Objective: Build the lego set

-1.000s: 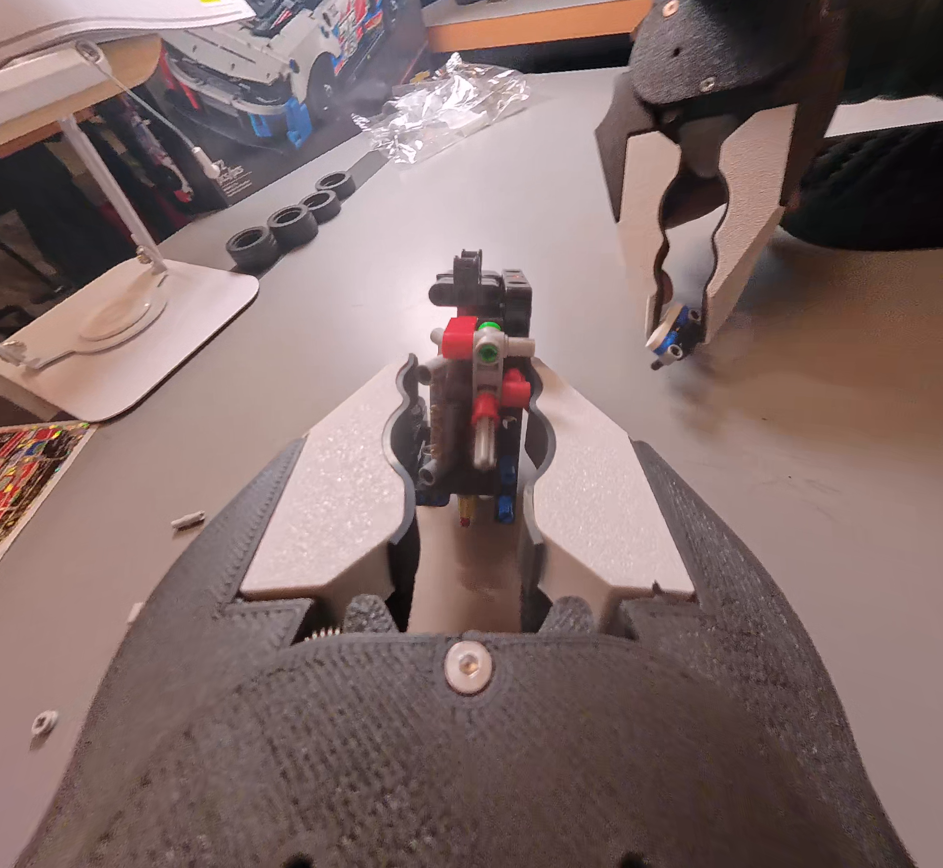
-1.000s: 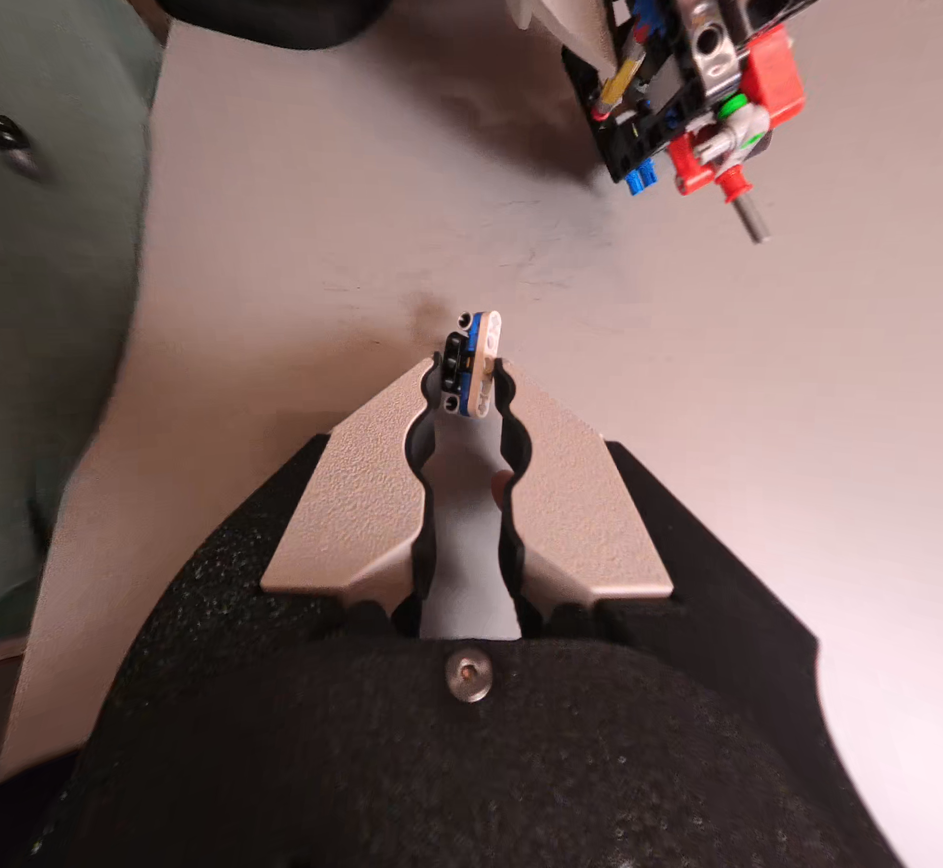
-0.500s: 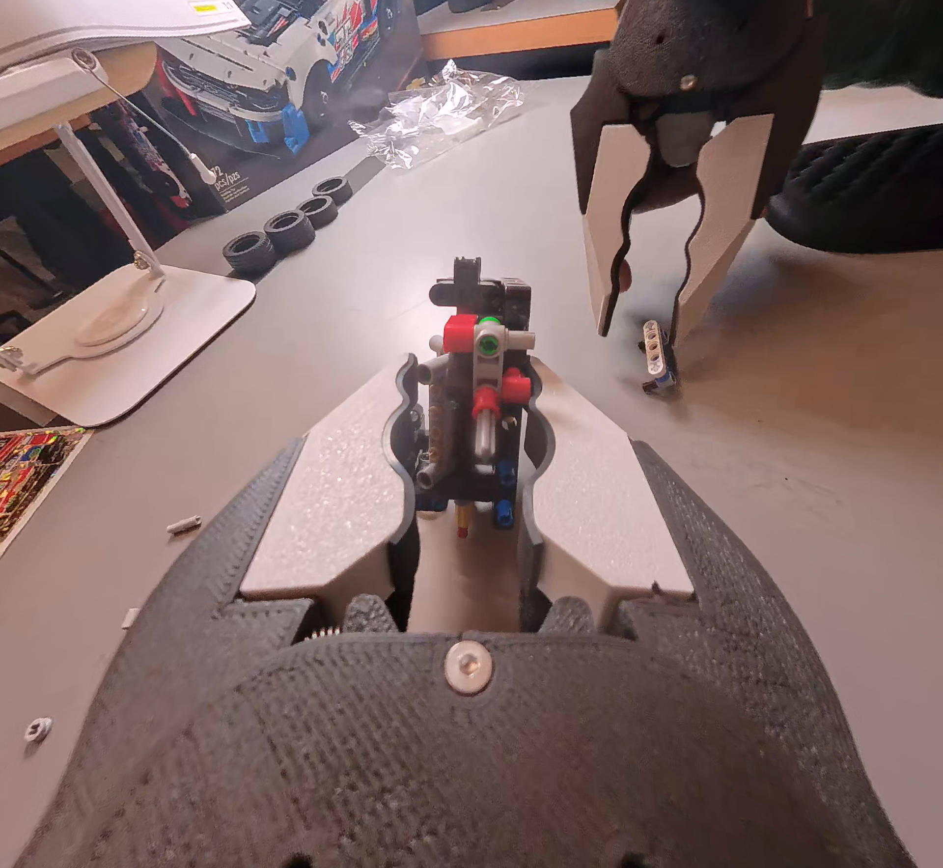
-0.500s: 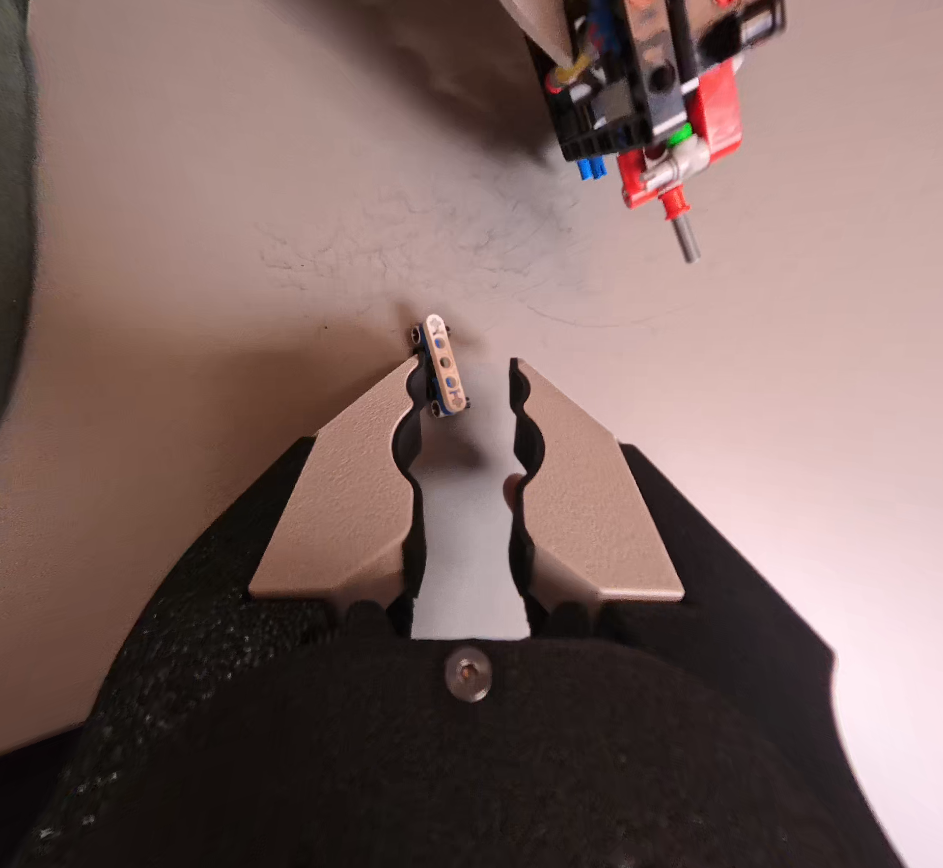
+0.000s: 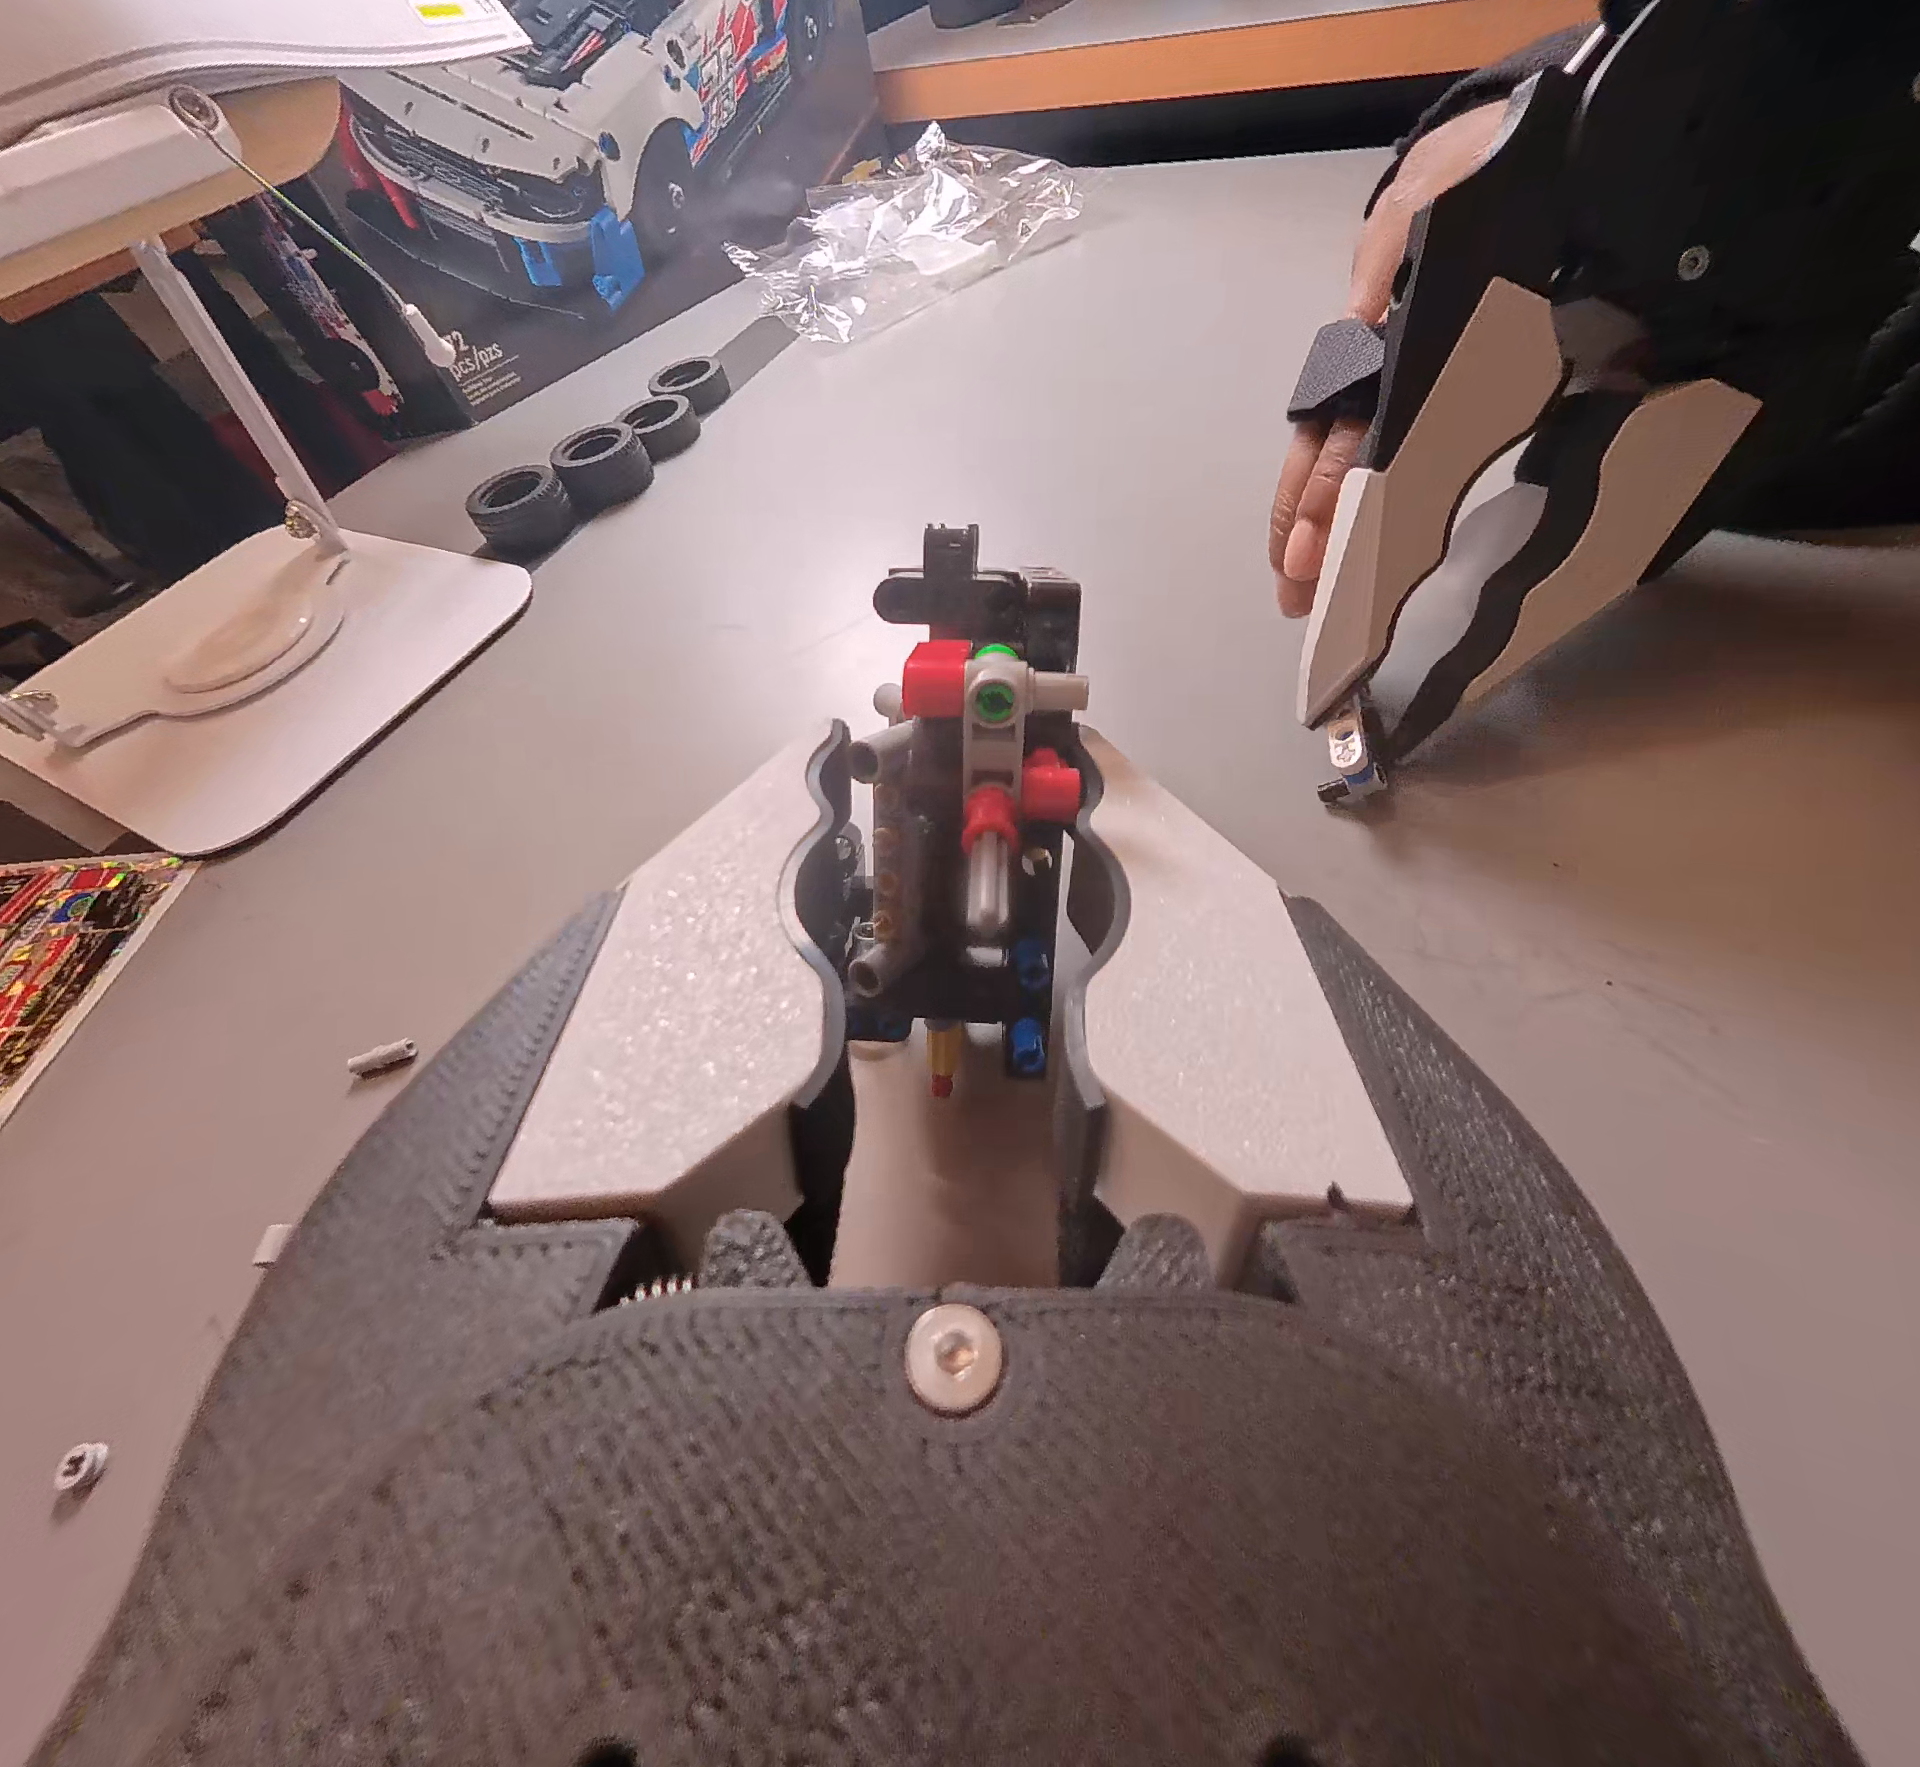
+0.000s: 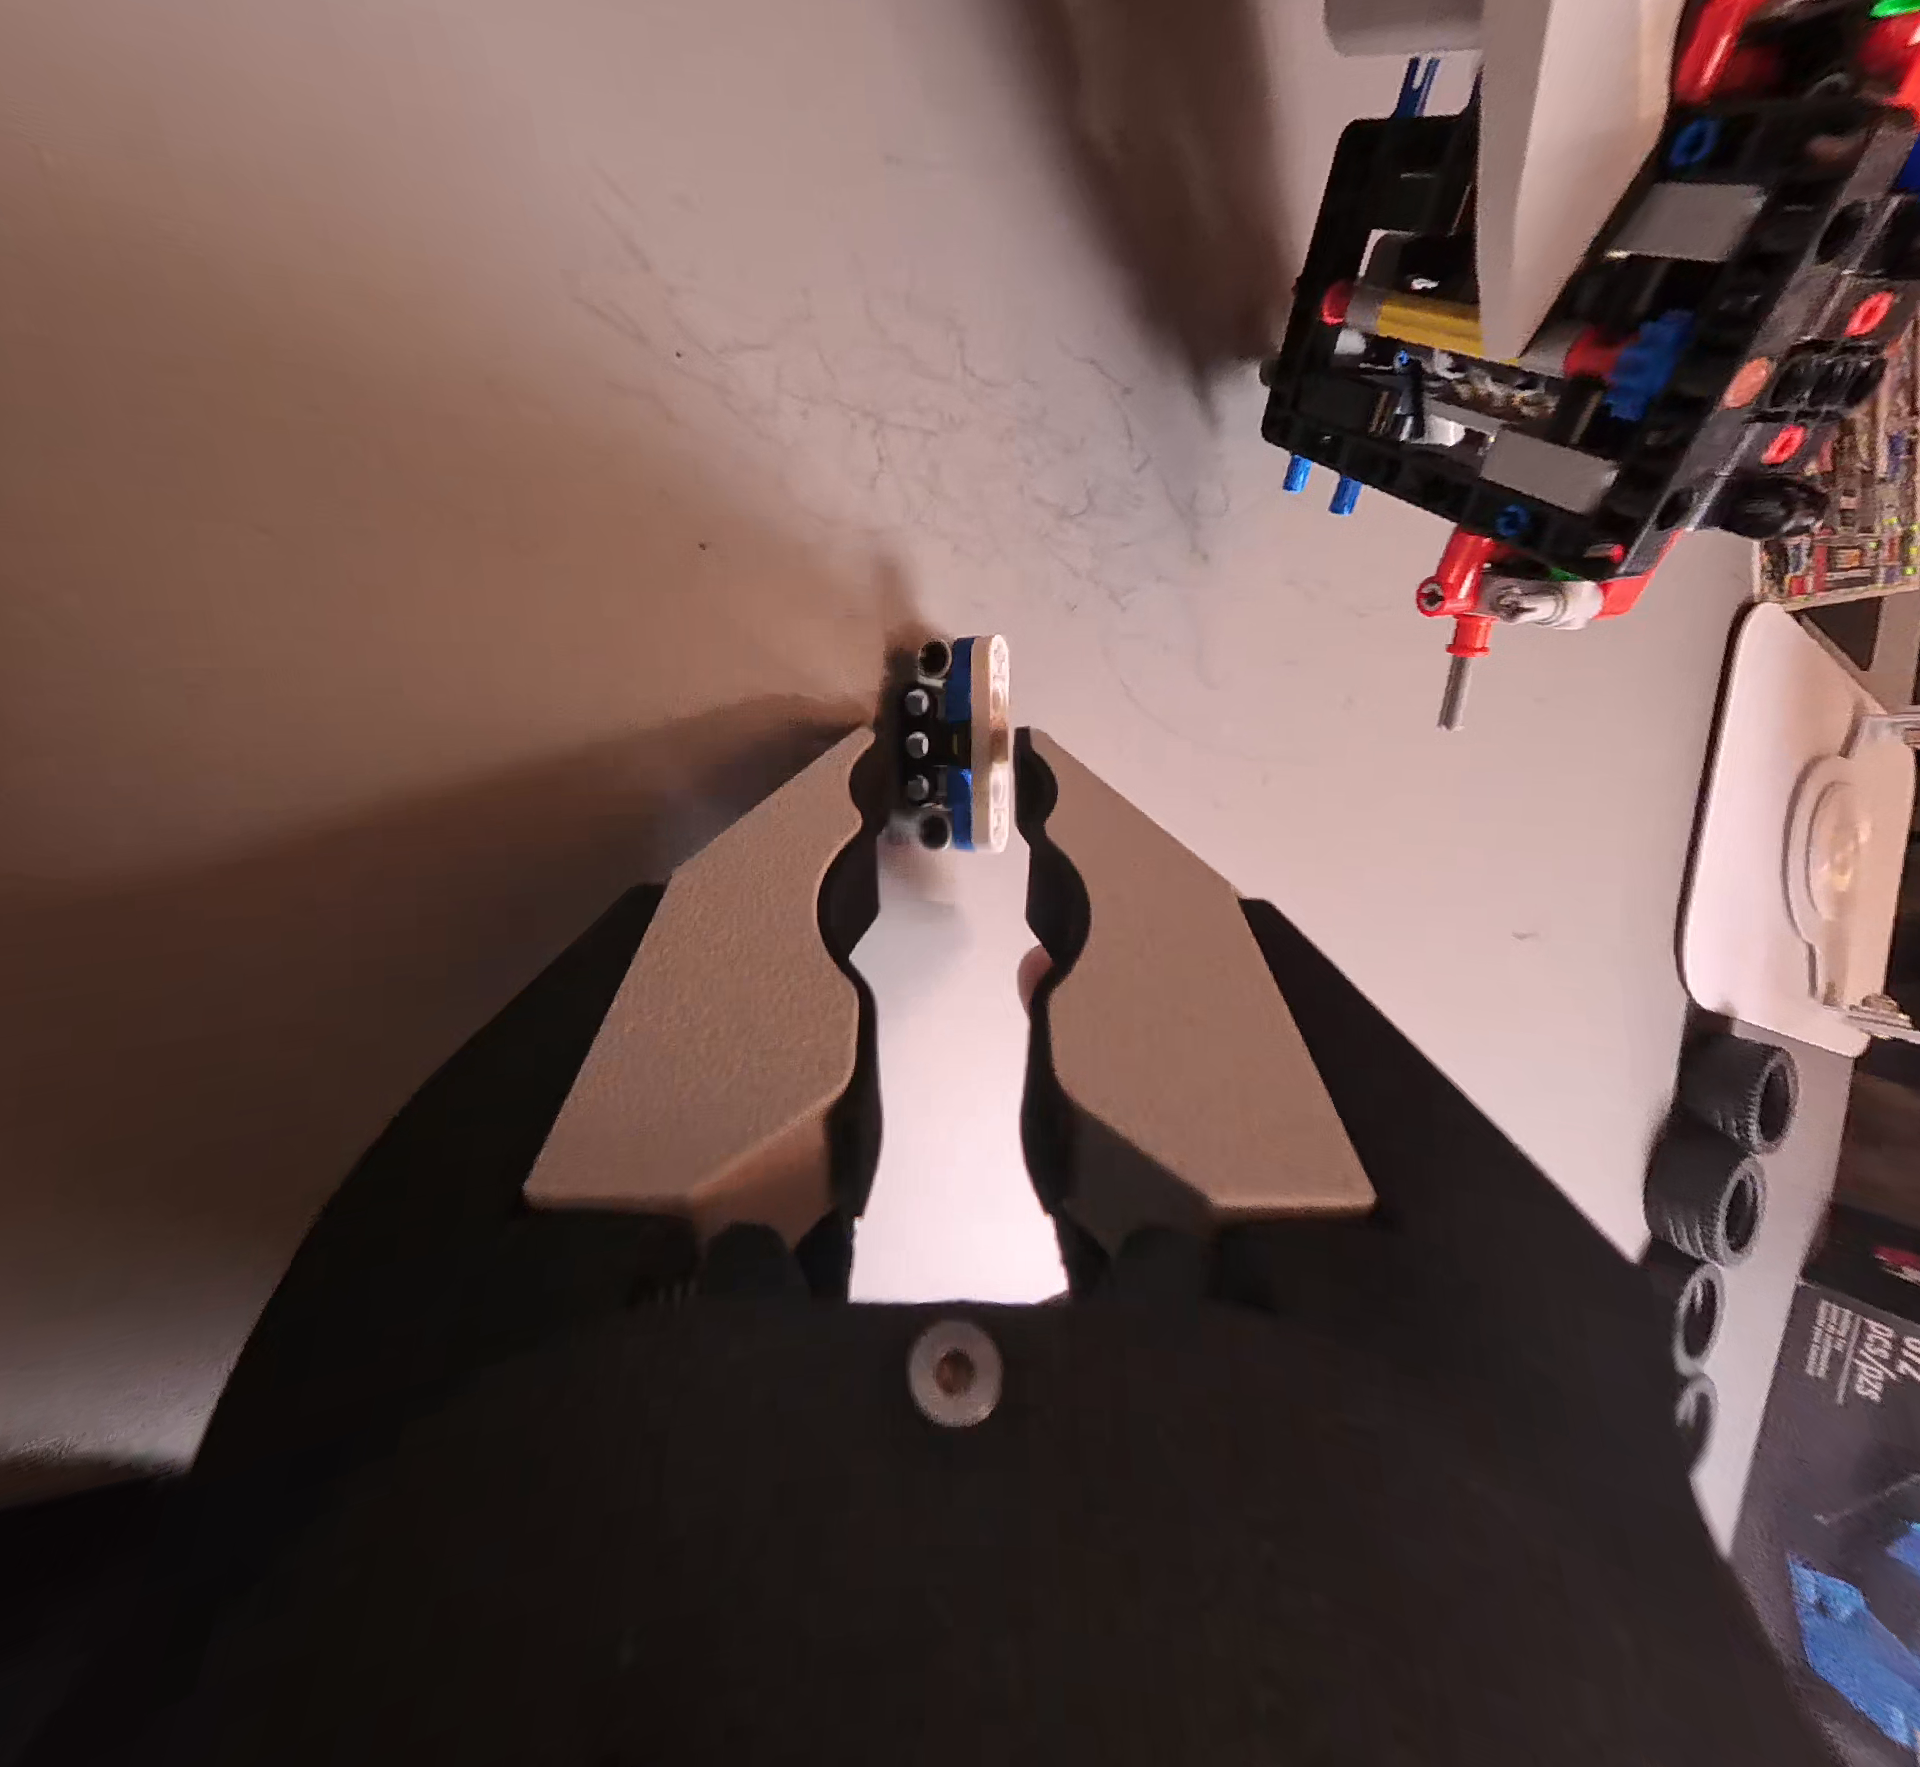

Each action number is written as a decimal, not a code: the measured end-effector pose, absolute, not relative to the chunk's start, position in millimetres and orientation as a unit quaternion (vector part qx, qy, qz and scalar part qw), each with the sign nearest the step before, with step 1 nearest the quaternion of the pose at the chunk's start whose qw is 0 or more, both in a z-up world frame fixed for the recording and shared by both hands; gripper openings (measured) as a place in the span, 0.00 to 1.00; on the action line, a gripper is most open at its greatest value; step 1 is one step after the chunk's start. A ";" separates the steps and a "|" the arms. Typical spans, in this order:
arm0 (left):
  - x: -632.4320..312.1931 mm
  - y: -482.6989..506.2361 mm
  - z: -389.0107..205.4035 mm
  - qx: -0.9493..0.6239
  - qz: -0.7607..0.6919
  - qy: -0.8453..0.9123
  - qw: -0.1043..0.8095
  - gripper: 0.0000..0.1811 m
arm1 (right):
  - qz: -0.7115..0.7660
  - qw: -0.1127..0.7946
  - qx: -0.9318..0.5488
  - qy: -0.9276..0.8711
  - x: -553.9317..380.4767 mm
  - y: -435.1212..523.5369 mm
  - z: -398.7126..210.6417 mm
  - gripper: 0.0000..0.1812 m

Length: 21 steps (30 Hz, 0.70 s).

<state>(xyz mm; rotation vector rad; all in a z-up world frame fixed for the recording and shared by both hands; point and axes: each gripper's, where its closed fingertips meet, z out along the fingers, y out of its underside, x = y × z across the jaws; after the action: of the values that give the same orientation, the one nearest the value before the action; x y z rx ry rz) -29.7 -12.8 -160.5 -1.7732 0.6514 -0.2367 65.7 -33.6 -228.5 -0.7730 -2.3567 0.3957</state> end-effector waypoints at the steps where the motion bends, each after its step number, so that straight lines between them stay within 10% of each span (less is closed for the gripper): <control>1: -30.4 -12.5 -160.7 -0.759 -0.098 0.278 0.580 0.21 | 0.156 0.308 -0.291 -0.892 63.6 -33.7 -229.1 0.11; 13: -28.8 -13.7 -158.9 -0.756 -0.109 0.279 0.582 0.21 | 0.336 0.035 -0.442 -0.831 71.6 -40.4 -225.5 0.10; 21: -26.9 -14.5 -158.5 -0.755 -0.122 0.278 0.581 0.21 | 0.328 0.011 -0.475 -0.816 68.6 -35.8 -229.8 0.13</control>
<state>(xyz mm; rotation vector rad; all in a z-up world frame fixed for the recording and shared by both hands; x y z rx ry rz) -26.9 -14.5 -158.5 -1.7633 0.6505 -0.2850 68.6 -35.8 -229.8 -1.4827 -2.5477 1.0241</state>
